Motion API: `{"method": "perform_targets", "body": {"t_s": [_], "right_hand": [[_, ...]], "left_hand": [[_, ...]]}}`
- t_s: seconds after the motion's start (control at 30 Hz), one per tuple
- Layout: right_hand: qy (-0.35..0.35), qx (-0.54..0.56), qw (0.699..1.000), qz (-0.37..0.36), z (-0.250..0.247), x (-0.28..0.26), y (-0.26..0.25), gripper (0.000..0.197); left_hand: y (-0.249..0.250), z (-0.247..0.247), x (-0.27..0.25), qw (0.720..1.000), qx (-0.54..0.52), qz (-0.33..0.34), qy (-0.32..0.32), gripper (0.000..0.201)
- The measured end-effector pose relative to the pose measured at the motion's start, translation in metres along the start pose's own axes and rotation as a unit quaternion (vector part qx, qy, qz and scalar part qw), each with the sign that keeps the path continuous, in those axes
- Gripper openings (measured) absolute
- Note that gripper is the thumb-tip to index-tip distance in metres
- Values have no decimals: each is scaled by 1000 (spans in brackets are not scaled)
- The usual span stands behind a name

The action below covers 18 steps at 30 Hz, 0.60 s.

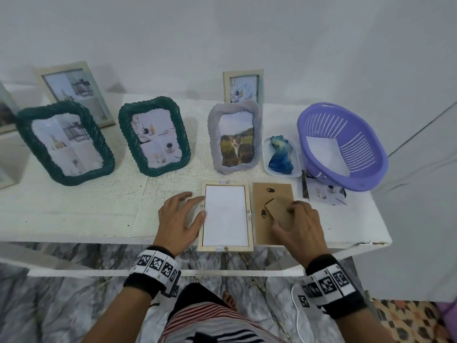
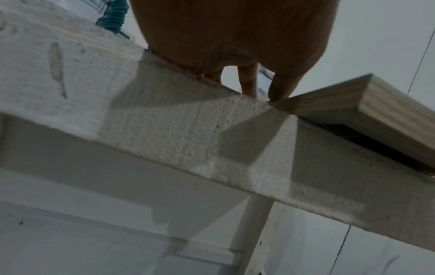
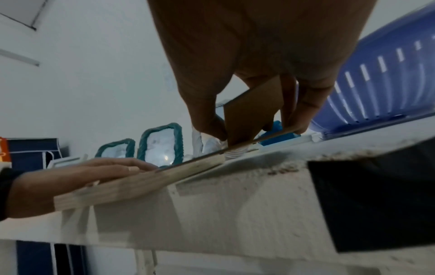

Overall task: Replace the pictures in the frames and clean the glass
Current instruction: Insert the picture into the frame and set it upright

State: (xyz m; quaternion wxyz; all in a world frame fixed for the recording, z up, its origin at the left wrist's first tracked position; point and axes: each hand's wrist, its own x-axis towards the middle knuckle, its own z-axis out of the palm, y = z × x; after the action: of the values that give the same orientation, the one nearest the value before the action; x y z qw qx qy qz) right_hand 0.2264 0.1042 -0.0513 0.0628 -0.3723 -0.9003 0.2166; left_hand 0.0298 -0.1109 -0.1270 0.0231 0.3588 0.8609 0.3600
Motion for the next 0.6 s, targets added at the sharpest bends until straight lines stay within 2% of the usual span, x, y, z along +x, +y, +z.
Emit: {"method": "perform_targets", "body": {"t_s": [0.27, 0.33, 0.4, 0.47, 0.6], "right_hand": [[-36, -44, 998, -5, 16, 1, 9, 47], [-10, -49, 999, -19, 17, 1, 1, 50], [19, -53, 996, -69, 18, 1, -15, 51], [1, -68, 989, -131, 24, 0, -34, 61], [-82, -91, 979, -166, 47, 3, -65, 93]], "left_hand": [[-3, 1, 1, 1000, -15, 19, 2, 42], [-4, 2, 1, 1000, -13, 21, -3, 43], [-5, 1, 0, 1000, -8, 22, -10, 45], [-5, 1, 0, 1000, -4, 21, -17, 47], [-4, -1, 0, 1000, 4, 16, -27, 50]]}}
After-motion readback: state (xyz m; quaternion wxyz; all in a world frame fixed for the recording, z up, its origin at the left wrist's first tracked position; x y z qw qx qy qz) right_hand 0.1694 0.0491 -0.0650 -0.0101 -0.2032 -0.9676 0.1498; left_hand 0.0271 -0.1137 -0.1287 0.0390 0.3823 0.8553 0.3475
